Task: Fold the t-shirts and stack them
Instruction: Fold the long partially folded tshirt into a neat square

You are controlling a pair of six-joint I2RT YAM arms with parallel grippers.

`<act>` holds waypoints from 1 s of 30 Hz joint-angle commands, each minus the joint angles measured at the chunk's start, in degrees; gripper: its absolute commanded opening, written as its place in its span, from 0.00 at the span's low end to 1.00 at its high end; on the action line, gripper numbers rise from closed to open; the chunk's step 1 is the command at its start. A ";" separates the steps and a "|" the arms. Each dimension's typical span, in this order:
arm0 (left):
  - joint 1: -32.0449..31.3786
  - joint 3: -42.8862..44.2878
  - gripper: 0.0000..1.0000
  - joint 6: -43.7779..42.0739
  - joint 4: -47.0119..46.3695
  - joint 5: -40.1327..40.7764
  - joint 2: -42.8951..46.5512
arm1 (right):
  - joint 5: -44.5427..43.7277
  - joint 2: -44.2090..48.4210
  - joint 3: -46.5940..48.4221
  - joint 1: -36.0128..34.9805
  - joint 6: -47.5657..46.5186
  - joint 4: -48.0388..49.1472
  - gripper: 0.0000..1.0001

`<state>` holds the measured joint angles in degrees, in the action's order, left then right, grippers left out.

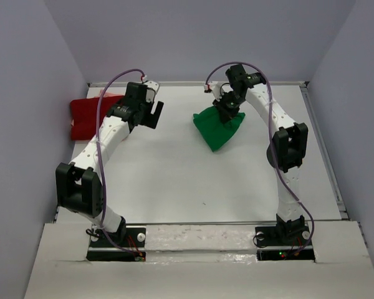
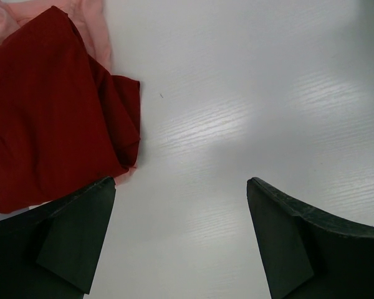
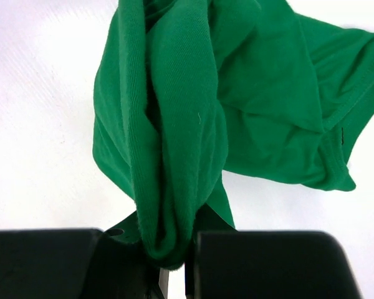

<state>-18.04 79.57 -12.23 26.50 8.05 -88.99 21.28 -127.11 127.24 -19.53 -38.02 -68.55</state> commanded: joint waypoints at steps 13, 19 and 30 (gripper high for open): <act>-1.38 1.38 0.99 -1.22 0.22 2.05 -1.45 | -3.26 2.22 -0.41 0.28 1.02 15.10 0.00; -1.73 1.82 0.99 -1.22 0.31 2.23 -3.12 | -7.03 0.90 -0.59 0.28 -0.39 17.84 0.00; -3.05 1.03 0.99 -1.39 0.39 2.93 -4.09 | -13.37 1.60 -7.18 0.28 -1.27 25.92 0.00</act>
<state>-20.53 79.57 -12.93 26.63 10.04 -94.00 10.79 -127.15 121.60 -19.53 -38.59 -49.19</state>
